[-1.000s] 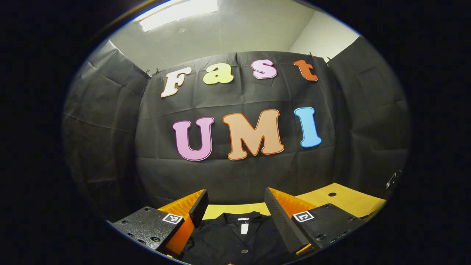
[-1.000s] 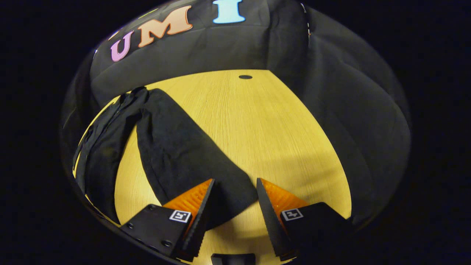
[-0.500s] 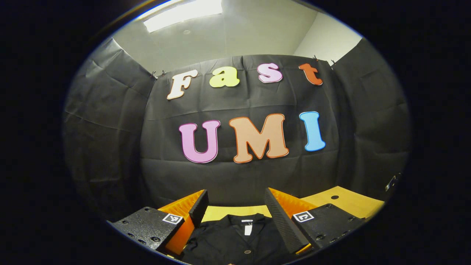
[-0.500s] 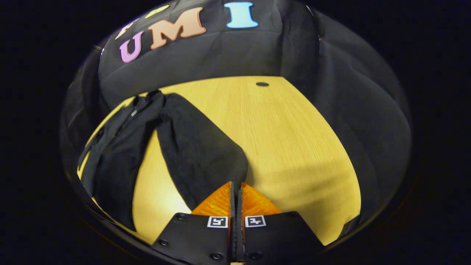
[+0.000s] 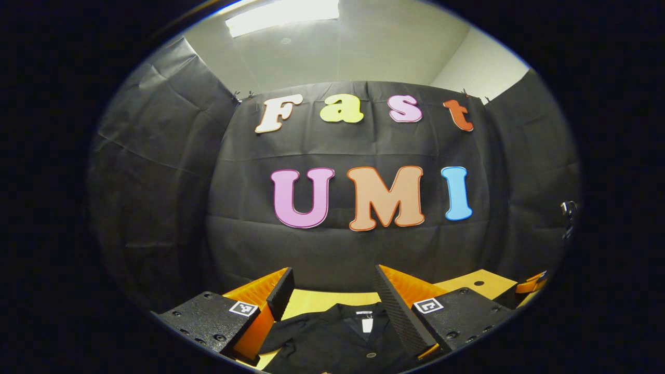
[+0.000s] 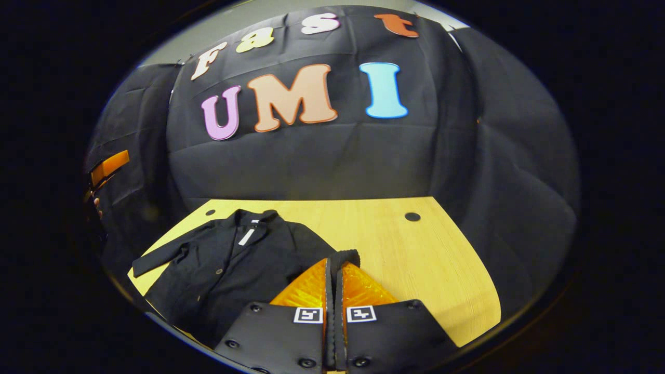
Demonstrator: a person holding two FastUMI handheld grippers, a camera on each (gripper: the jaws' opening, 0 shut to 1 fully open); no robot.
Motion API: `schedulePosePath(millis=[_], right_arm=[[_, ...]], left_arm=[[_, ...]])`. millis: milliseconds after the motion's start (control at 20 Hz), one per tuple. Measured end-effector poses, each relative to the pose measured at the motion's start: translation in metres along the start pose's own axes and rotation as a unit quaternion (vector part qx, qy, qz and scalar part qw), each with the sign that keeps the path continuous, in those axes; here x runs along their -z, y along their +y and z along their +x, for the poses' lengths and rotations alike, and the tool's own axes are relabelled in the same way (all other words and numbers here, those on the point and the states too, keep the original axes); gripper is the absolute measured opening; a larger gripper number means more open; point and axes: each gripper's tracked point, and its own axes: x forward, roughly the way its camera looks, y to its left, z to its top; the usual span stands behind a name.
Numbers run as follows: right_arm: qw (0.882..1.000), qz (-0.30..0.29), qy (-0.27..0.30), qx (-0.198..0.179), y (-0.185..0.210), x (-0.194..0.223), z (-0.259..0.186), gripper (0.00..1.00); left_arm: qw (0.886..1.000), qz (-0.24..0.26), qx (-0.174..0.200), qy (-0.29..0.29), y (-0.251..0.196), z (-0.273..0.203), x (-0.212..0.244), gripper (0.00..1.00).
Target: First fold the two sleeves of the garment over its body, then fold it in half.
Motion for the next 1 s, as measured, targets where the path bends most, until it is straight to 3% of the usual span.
schedulePosePath(millis=[400, 500, 700, 750, 800, 1000], right_arm=[[0.998, -0.029, -0.037, -0.046, 0.138, -0.058, 0.036, 0.02], [0.997, -0.034, -0.040, -0.060, 0.172, -0.066, 0.047, 0.02], [0.994, -0.059, -0.036, -0.082, 0.234, -0.066, 0.071, 0.00], [0.994, -0.065, -0.030, -0.089, 0.248, -0.063, 0.077, 0.00], [0.993, -0.070, -0.025, -0.095, 0.263, -0.060, 0.084, 0.02], [0.987, -0.093, 0.005, -0.128, 0.323, -0.042, 0.108, 0.02]], left_arm=[[0.999, 0.001, -0.045, 0.001, 0.116, -0.013, 0.004, 0.93], [0.999, -0.005, -0.053, 0.005, 0.140, -0.016, 0.008, 0.97], [0.997, -0.006, -0.071, 0.008, 0.187, -0.025, 0.015, 0.97], [0.997, -0.005, -0.075, 0.009, 0.199, -0.026, 0.017, 0.89], [0.997, -0.005, -0.079, 0.009, 0.209, -0.027, 0.018, 0.93], [0.995, -0.003, -0.097, 0.015, 0.248, -0.032, 0.027, 0.93]])
